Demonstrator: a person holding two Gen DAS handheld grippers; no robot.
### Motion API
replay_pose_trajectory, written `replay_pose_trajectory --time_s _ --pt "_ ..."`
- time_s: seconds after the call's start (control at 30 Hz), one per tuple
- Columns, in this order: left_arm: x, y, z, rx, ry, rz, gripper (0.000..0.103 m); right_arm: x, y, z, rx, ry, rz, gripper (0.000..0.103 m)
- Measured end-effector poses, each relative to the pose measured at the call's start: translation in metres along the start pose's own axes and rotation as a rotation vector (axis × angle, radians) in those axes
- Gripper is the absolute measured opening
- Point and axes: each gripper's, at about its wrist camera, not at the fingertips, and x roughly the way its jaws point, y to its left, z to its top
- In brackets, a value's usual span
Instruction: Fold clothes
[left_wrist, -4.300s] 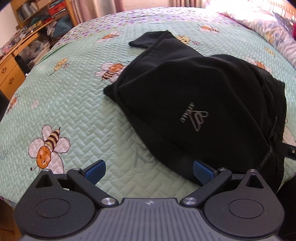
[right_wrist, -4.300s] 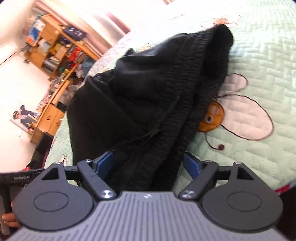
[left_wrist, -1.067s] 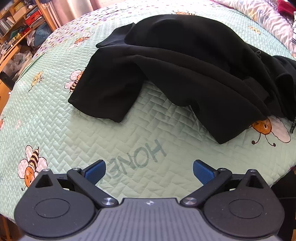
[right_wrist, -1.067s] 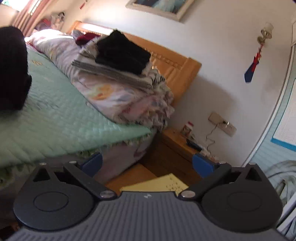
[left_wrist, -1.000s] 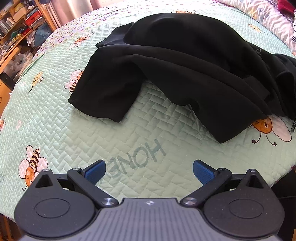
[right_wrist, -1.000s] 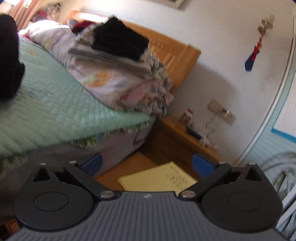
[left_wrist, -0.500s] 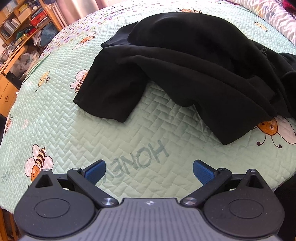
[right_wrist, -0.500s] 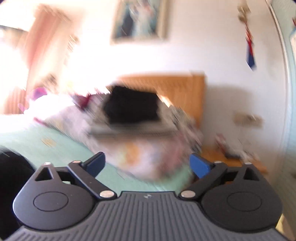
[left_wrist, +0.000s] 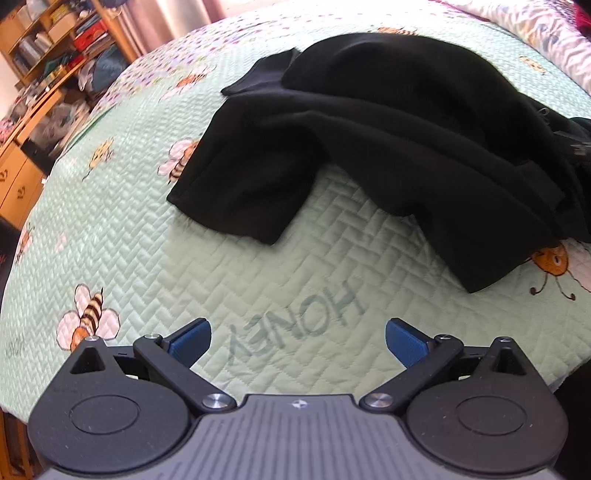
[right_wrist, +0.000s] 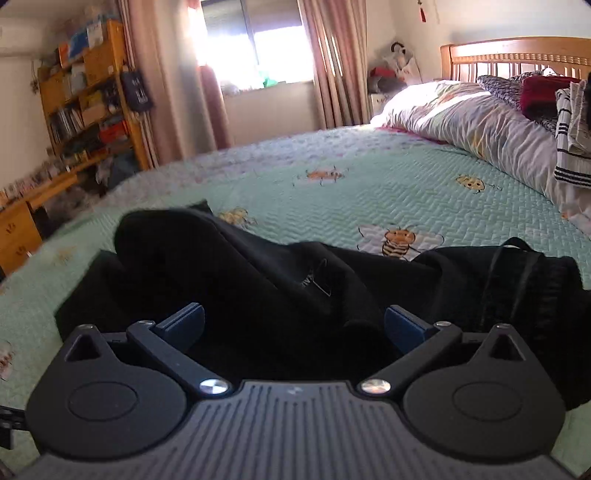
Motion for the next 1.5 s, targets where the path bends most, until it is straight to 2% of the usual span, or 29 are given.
replay_pose_trajectory --time_s 0.13,0.3,0.43,0.6,0.67,0.73,0.87,0.97,1.03,1.1,1.23,1.27,1.3,1.33,1.37,1.43,1.5 --pt "0.0 0.008 -0.003 -0.012 -0.007 0.011 0.101 0.043 -0.016 0.006 -0.033 0.035 -0.138 0.102" --pt "0.005 0.023 -0.001 -0.06 -0.001 0.01 0.101 0.037 -0.101 0.018 0.17 -0.011 -0.173 0.102" --pt "0.012 0.028 0.0 -0.087 0.008 -0.006 0.101 0.014 -0.144 0.011 0.299 -0.036 -0.14 0.102" --pt "0.024 0.033 -0.001 -0.112 0.015 -0.024 0.101 -0.021 -0.137 -0.006 0.401 -0.087 -0.099 0.102" --pt "0.025 0.041 -0.002 -0.138 0.002 -0.042 0.101 -0.033 -0.134 -0.008 0.436 -0.111 -0.116 0.102" --pt "0.027 0.048 -0.002 -0.163 -0.01 -0.058 0.101 -0.046 -0.11 -0.009 0.346 -0.141 -0.108 0.103" --pt "0.032 0.055 -0.003 -0.175 -0.009 -0.046 0.101 -0.045 -0.03 0.003 -0.044 -0.154 0.049 0.103" --pt "0.03 0.07 -0.007 -0.206 -0.012 -0.038 0.101 -0.032 0.037 0.01 -0.291 -0.158 0.153 0.103" --pt "0.029 0.079 -0.01 -0.227 -0.013 -0.032 0.101 -0.015 0.089 0.012 -0.459 -0.114 0.231 0.103" --pt "0.028 0.089 -0.013 -0.248 -0.015 -0.027 0.101 0.011 0.139 0.006 -0.619 -0.086 0.19 0.103" --pt "0.028 0.11 -0.021 -0.289 -0.008 0.014 0.101 0.067 0.207 -0.017 -0.921 -0.141 -0.028 0.101" --pt "0.029 0.116 -0.023 -0.301 -0.001 0.022 0.101 0.077 0.213 -0.021 -0.969 -0.153 -0.061 0.097" --pt "0.03 0.122 -0.024 -0.314 0.006 0.027 0.101 0.082 0.215 -0.022 -0.971 -0.146 -0.066 0.065" --pt "0.033 0.128 -0.026 -0.327 0.015 0.032 0.101 0.084 0.207 -0.014 -0.892 -0.108 -0.029 0.023" --pt "0.036 0.134 -0.028 -0.34 0.025 0.036 0.101 0.081 0.189 -0.001 -0.748 -0.069 0.034 0.006" --pt "0.045 0.141 -0.031 -0.365 0.047 0.038 0.101 0.074 0.152 0.023 -0.475 -0.005 0.138 0.005" --pt "0.056 0.147 -0.033 -0.384 0.068 0.034 0.101 0.061 0.108 0.039 -0.324 -0.033 0.11 0.005"
